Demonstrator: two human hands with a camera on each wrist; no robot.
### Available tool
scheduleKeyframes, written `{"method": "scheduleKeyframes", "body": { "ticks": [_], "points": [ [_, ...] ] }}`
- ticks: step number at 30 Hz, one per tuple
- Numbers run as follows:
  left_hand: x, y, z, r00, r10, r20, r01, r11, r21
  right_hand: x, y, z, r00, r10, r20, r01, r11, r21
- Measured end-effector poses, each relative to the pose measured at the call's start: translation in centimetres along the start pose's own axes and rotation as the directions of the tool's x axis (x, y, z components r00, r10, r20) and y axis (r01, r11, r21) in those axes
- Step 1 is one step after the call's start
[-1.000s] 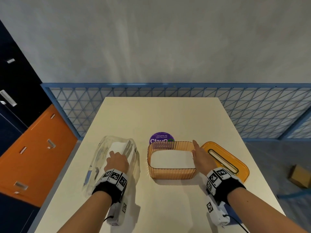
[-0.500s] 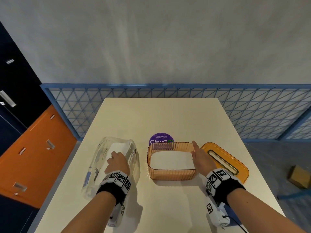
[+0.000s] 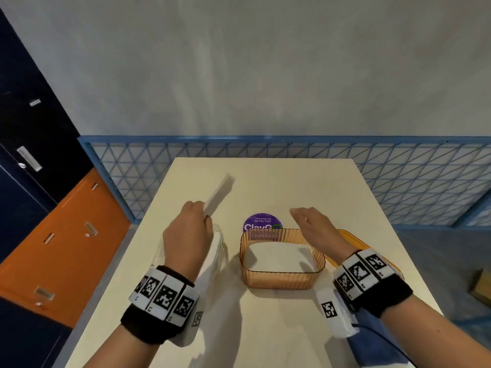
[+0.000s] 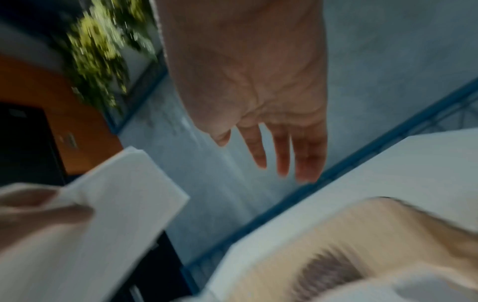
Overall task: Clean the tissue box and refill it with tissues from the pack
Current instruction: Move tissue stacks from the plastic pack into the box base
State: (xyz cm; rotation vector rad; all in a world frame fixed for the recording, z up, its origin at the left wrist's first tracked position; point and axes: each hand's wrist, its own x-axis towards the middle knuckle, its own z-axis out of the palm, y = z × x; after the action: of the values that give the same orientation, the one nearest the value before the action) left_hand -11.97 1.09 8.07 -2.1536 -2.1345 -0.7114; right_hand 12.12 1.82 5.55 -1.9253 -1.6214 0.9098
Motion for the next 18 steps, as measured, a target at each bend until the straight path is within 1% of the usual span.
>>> {"method": "scheduleKeyframes", "body": {
  "ticks": [1, 2, 3, 4, 5, 6, 7, 8, 9, 10, 11, 12, 13, 14, 15, 16, 17, 18],
  "points": [
    [-0.1, 0.8, -0.1, 0.998, 0.06, -0.026, -0.061, 0.997, -0.042, -0.3, -1.6, -0.2, 0.997, 0.012, 0.074, -0.023, 0.989, 0.146],
    [-0.2, 1.4, 0.1, 0.991, 0.128, -0.042, -0.131, 0.988, -0.077, -0.7, -3.1, -0.4, 0.984, 0.034, 0.175, -0.089, 0.943, 0.32],
    [-0.4, 2.0, 0.4, 0.978, 0.206, -0.037, -0.209, 0.972, -0.106, -1.1, -4.2, -0.6, 0.96, 0.043, 0.277, -0.176, 0.861, 0.477],
    [-0.5, 2.4, 0.9, 0.956, 0.294, -0.008, -0.293, 0.948, -0.128, -1.4, -4.8, -0.8, 0.938, 0.032, 0.344, -0.241, 0.774, 0.585],
    [-0.7, 2.7, 1.5, 0.921, 0.388, 0.036, -0.38, 0.914, -0.141, -1.4, -5.1, -1.0, 0.929, 0.012, 0.369, -0.264, 0.72, 0.642],
    [-1.0, 2.7, 2.4, 0.878, 0.473, 0.07, -0.46, 0.876, -0.144, -1.4, -5.1, -1.1, 0.931, -0.006, 0.366, -0.261, 0.691, 0.674],
    [-1.2, 2.6, 3.4, 0.837, 0.538, 0.099, -0.522, 0.839, -0.153, -1.4, -4.8, -1.2, 0.94, -0.019, 0.342, -0.234, 0.691, 0.684],
    [-1.4, 2.5, 4.3, 0.805, 0.578, 0.129, -0.553, 0.812, -0.187, -1.3, -4.4, -1.2, 0.951, -0.028, 0.309, -0.196, 0.716, 0.67],
    [-1.6, 2.3, 5.0, 0.788, 0.593, 0.166, -0.549, 0.798, -0.248, -1.2, -3.8, -1.1, 0.96, -0.031, 0.277, -0.159, 0.754, 0.638],
    [-1.7, 2.0, 5.5, 0.789, 0.587, 0.181, -0.517, 0.794, -0.32, -0.9, -3.1, -1.2, 0.968, -0.033, 0.247, -0.127, 0.787, 0.604],
    [-1.8, 1.8, 5.8, 0.804, 0.554, 0.216, -0.436, 0.796, -0.419, -0.7, -2.2, -1.3, 0.975, -0.037, 0.221, -0.099, 0.813, 0.574],
    [-2.0, 1.7, 5.9, 0.829, 0.492, 0.265, -0.306, 0.797, -0.521, -0.6, -1.6, -1.5, 0.98, -0.04, 0.196, -0.078, 0.828, 0.555],
    [-1.9, 1.8, 5.9, 0.863, 0.404, 0.304, -0.154, 0.783, -0.603, -0.6, -1.0, -1.8, 0.984, -0.04, 0.175, -0.064, 0.833, 0.549],
    [-1.8, 1.9, 5.9, 0.895, 0.292, 0.337, 0.006, 0.748, -0.664, -0.6, -0.6, -2.1, 0.985, -0.039, 0.167, -0.062, 0.824, 0.563],
    [-1.5, 2.0, 6.2, 0.912, 0.168, 0.374, 0.173, 0.67, -0.722, -0.5, -0.1, -2.3, 0.985, -0.039, 0.166, -0.067, 0.805, 0.589],
    [-1.2, 2.1, 6.5, 0.897, 0.065, 0.437, 0.337, 0.538, -0.773, -0.4, 0.4, -2.5, 0.985, -0.043, 0.169, -0.072, 0.783, 0.618],
    [-0.8, 2.0, 7.1, 0.854, 0.012, 0.52, 0.482, 0.358, -0.8, -0.4, 0.6, -2.5, 0.985, -0.047, 0.168, -0.073, 0.762, 0.643],
    [-0.5, 1.8, 7.7, 0.788, 0.016, 0.616, 0.605, 0.167, -0.779, -0.4, 0.9, -2.6, 0.985, -0.05, 0.165, -0.074, 0.744, 0.664]
  ]
}}
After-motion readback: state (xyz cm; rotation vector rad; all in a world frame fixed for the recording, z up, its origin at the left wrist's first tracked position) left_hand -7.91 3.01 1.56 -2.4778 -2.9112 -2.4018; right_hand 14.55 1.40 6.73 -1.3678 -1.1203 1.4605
